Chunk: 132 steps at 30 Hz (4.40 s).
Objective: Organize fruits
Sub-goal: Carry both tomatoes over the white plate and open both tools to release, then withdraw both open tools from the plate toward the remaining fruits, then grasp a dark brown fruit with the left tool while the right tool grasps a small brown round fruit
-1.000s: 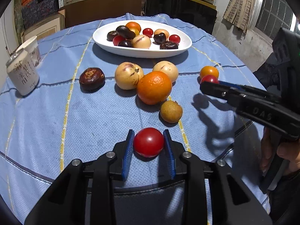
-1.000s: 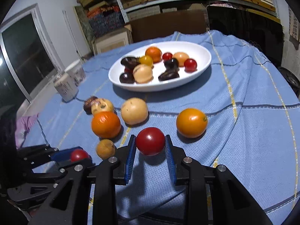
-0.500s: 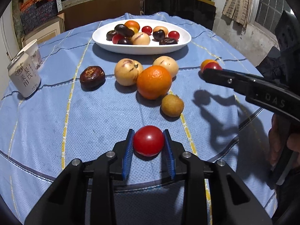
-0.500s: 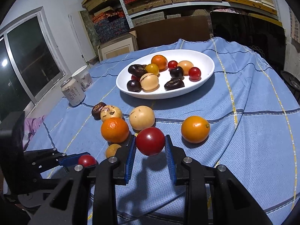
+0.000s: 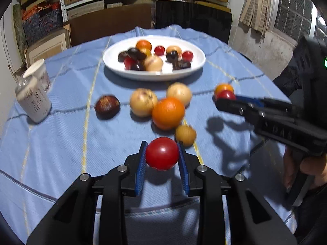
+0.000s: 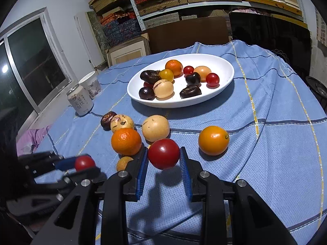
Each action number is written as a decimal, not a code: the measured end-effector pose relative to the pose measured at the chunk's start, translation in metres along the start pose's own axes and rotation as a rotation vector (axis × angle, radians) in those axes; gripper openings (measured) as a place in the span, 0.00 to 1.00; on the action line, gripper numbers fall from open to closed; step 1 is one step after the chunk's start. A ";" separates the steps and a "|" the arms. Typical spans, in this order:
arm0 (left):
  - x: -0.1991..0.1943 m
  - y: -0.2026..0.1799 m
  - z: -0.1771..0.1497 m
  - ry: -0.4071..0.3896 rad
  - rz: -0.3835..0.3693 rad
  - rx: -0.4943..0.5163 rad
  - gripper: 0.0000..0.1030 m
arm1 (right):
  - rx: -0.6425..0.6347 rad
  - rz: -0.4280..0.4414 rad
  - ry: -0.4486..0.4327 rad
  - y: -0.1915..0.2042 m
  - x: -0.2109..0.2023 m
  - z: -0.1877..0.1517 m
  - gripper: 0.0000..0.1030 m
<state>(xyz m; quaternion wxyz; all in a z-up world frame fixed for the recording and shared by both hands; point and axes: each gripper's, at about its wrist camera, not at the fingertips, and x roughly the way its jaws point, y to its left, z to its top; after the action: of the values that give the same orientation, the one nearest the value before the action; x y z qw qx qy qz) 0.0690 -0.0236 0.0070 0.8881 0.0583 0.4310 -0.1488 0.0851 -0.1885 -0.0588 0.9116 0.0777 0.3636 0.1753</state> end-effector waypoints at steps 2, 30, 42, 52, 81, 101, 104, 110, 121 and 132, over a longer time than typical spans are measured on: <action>-0.005 0.006 0.013 -0.011 0.002 -0.006 0.27 | 0.008 0.005 -0.022 0.002 -0.008 0.007 0.30; 0.082 0.064 0.177 -0.115 0.030 -0.113 0.66 | -0.027 -0.111 -0.045 -0.020 0.068 0.119 0.48; 0.042 0.068 0.133 -0.095 0.021 -0.161 0.66 | 0.039 -0.076 -0.069 -0.018 0.005 0.072 0.62; 0.006 0.052 0.083 -0.088 0.036 -0.139 0.70 | 0.040 -0.082 -0.037 -0.005 -0.012 0.027 0.63; 0.012 0.098 0.035 -0.036 0.138 -0.177 0.76 | -0.174 -0.099 0.169 0.073 0.057 -0.016 0.36; 0.059 0.088 0.039 0.051 0.140 -0.091 0.69 | -0.007 0.004 0.032 0.026 0.018 -0.003 0.27; 0.076 0.082 0.045 0.080 0.129 -0.078 0.58 | -0.001 0.015 0.016 0.025 0.015 -0.003 0.27; 0.084 0.076 0.054 0.056 0.117 -0.063 0.40 | -0.003 0.017 0.026 0.024 0.019 -0.004 0.27; 0.034 0.060 0.042 0.009 0.107 -0.097 0.40 | 0.003 0.019 -0.005 0.023 0.012 -0.003 0.27; -0.003 0.022 0.052 -0.045 0.086 -0.066 0.40 | 0.016 -0.033 -0.046 0.015 -0.010 0.012 0.27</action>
<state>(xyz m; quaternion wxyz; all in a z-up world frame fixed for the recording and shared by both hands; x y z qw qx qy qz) 0.1134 -0.0138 0.0410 0.9046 0.0442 0.4127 -0.0974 0.0829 -0.1788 -0.0396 0.9217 0.0831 0.3455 0.1555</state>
